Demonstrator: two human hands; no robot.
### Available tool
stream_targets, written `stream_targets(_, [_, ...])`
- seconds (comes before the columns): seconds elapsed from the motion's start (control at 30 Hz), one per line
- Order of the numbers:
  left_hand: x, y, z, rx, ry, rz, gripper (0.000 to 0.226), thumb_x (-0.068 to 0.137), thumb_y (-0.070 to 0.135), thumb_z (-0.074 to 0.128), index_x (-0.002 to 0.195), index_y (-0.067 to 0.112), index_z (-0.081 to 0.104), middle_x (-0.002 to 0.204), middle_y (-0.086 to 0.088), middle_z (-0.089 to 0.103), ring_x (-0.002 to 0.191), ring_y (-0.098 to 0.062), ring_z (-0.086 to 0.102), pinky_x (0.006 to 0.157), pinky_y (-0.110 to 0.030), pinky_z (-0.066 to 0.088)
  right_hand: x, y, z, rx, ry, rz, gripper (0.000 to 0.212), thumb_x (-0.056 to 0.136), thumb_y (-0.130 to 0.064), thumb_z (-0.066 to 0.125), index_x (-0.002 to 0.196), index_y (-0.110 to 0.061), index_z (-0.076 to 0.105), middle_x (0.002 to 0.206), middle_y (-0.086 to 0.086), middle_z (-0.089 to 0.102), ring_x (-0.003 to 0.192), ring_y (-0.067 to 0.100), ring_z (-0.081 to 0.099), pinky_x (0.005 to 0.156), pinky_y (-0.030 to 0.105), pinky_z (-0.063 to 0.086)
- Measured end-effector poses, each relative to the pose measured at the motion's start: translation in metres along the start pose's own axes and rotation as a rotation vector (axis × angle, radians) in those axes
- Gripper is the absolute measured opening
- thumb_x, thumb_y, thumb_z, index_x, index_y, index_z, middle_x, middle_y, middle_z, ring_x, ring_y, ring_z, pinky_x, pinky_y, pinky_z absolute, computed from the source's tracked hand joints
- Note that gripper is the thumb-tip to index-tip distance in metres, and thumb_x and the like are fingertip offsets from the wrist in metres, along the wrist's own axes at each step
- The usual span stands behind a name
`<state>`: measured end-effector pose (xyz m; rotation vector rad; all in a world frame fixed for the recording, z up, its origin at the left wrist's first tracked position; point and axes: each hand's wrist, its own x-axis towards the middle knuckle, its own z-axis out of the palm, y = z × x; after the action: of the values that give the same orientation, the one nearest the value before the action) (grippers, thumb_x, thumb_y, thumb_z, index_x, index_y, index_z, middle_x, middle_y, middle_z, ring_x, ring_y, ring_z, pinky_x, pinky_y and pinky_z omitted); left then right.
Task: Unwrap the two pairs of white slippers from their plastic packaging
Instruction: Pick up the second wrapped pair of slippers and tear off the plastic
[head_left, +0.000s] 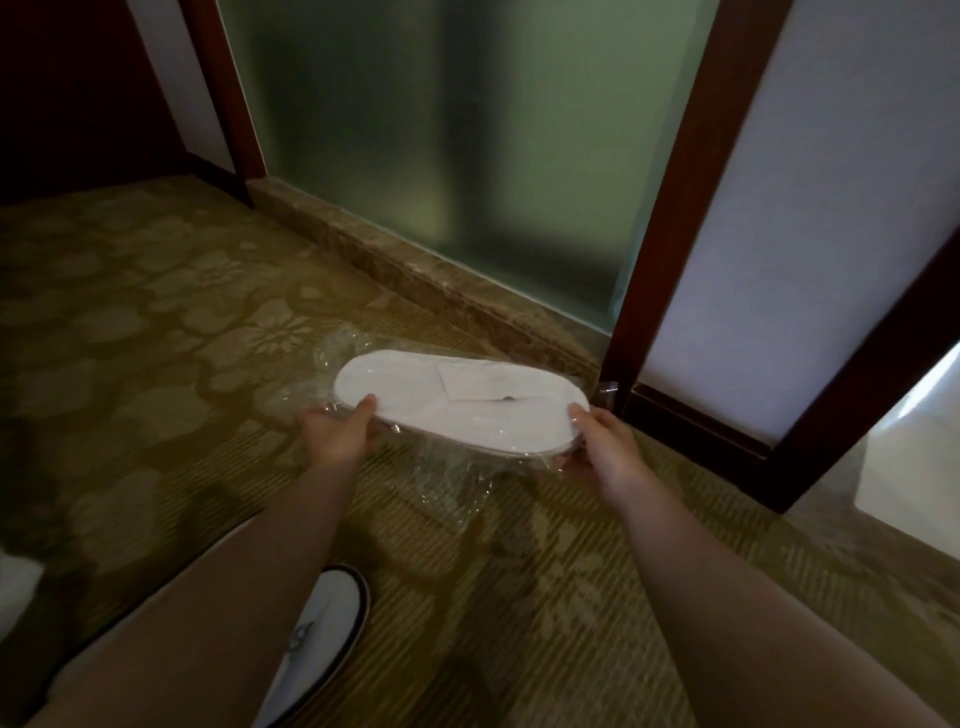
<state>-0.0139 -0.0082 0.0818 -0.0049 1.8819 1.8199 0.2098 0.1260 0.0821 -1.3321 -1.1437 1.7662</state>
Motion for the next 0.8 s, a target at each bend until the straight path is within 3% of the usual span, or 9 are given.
stream_targets(0.07, [-0.004,0.002,0.003,-0.006,-0.045,0.018,0.064,0.080,0.016,0.070,0.133,0.007,0.035,0.128,-0.019,0.057,0.101,-0.032,0.066,0.079,-0.042,0.057,0.003,0.000,-0.003,0.051,0.057,0.026,0.013,0.092,-0.031,0.055,0.084,-0.022,0.058,0.087,0.004,0.059,0.070,0.020,0.058,0.047,0.028,0.052])
stream_targets(0.17, [-0.009,0.004,0.006,-0.059,-0.071,0.014,0.063,0.079,0.020,0.071,0.132,0.011,0.037,0.131,-0.018,0.056,0.104,-0.031,0.065,0.088,-0.048,0.055,0.006,0.000,-0.010,0.125,0.136,0.051,0.011,0.094,-0.036,0.051,0.092,-0.027,0.058,0.094,0.003,0.059,0.085,0.024,0.059,0.053,0.032,0.055])
stream_targets(0.27, [-0.010,0.005,0.002,-0.092,-0.096,0.014,0.056,0.082,0.025,0.068,0.130,0.007,0.044,0.125,-0.016,0.061,0.100,-0.027,0.067,0.072,-0.038,0.058,0.007,-0.001,-0.019,0.098,0.215,0.034,0.015,0.094,-0.041,0.047,0.102,-0.032,0.055,0.101,0.004,0.058,0.093,0.026,0.059,0.075,0.044,0.057])
stream_targets(0.33, [-0.010,0.005,-0.001,-0.086,-0.116,0.030,0.049,0.085,0.028,0.065,0.125,0.004,0.051,0.117,-0.015,0.066,0.089,-0.023,0.069,0.062,-0.030,0.055,0.005,-0.003,-0.029,0.070,0.261,0.010,0.021,0.094,-0.041,0.047,0.110,-0.032,0.057,0.104,0.005,0.058,0.093,0.026,0.058,0.082,0.044,0.054])
stream_targets(0.43, [-0.012,0.005,-0.009,-0.015,-0.131,0.072,0.043,0.088,0.030,0.061,0.119,0.001,0.053,0.097,-0.011,0.070,0.071,-0.016,0.066,0.048,-0.023,0.052,0.003,-0.006,-0.043,0.083,0.305,-0.016,0.026,0.094,-0.040,0.048,0.116,-0.029,0.058,0.101,0.005,0.060,0.088,0.024,0.058,0.072,0.037,0.052])
stream_targets(0.53, [-0.011,0.005,-0.018,0.071,-0.170,0.088,0.038,0.088,0.034,0.059,0.111,0.005,0.056,0.095,-0.010,0.067,0.070,-0.017,0.063,0.048,-0.023,0.051,0.002,-0.005,-0.057,0.074,0.322,-0.013,0.026,0.094,-0.039,0.049,0.116,-0.029,0.059,0.088,0.001,0.060,0.069,0.017,0.056,0.062,0.030,0.050])
stream_targets(0.63, [-0.013,0.006,-0.027,0.230,-0.270,0.043,0.042,0.087,0.043,0.056,0.107,0.007,0.061,0.091,-0.010,0.064,0.070,-0.020,0.058,0.051,-0.025,0.047,-0.001,-0.005,-0.062,0.082,0.304,-0.004,0.026,0.094,-0.038,0.049,0.116,-0.028,0.059,0.084,0.001,0.060,0.064,0.015,0.054,0.056,0.026,0.045])
stream_targets(0.7, [-0.015,0.008,-0.033,0.377,-0.405,-0.033,0.042,0.087,0.052,0.051,0.095,0.013,0.062,0.080,-0.006,0.063,0.068,-0.020,0.057,0.056,-0.027,0.045,-0.004,-0.006,-0.061,0.076,0.275,0.017,0.025,0.093,-0.040,0.050,0.114,-0.030,0.059,0.087,0.001,0.060,0.069,0.017,0.056,0.060,0.029,0.048])
stream_targets(0.8, [-0.016,0.007,-0.036,0.444,-0.559,-0.143,0.034,0.089,0.047,0.049,0.074,0.018,0.058,0.048,0.005,0.054,0.040,-0.009,0.048,0.038,-0.016,0.039,-0.005,-0.007,-0.061,0.033,0.230,0.019,0.018,0.092,-0.040,0.053,0.106,-0.031,0.059,0.092,0.003,0.061,0.072,0.019,0.058,0.067,0.035,0.051])
